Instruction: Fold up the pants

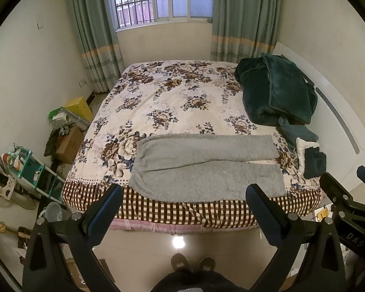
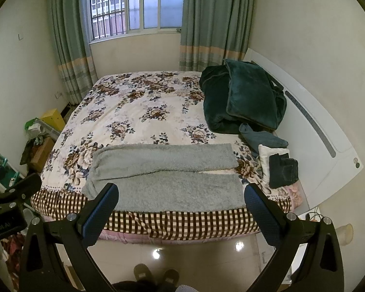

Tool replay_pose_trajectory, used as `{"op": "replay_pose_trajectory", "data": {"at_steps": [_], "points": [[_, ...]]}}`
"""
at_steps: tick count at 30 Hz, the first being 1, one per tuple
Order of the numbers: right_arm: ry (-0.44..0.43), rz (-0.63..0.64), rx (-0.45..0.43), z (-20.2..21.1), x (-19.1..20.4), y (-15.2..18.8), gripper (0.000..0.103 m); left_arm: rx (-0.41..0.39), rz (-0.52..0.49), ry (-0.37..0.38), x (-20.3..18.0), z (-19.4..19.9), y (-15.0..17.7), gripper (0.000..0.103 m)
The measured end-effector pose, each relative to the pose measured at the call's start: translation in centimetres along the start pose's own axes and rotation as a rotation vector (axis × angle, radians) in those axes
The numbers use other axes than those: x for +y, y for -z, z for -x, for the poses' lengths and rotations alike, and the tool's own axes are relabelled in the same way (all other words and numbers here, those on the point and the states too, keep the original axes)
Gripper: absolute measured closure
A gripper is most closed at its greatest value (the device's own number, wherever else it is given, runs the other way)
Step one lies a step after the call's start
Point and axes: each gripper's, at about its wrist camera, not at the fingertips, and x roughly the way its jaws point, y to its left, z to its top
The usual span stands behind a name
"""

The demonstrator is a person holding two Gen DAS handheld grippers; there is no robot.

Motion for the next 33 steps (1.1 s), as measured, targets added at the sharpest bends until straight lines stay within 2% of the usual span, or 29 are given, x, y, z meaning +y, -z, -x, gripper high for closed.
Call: {"op": "replay_pose_trajectory", "data": {"at_steps": [33], "points": [[-0.003, 0.006, 0.000, 0.20, -0.08, -0.17, 0.000, -0.008, 0.003, 0.001, 0.09, 0.49, -0.78, 0.000]]}}
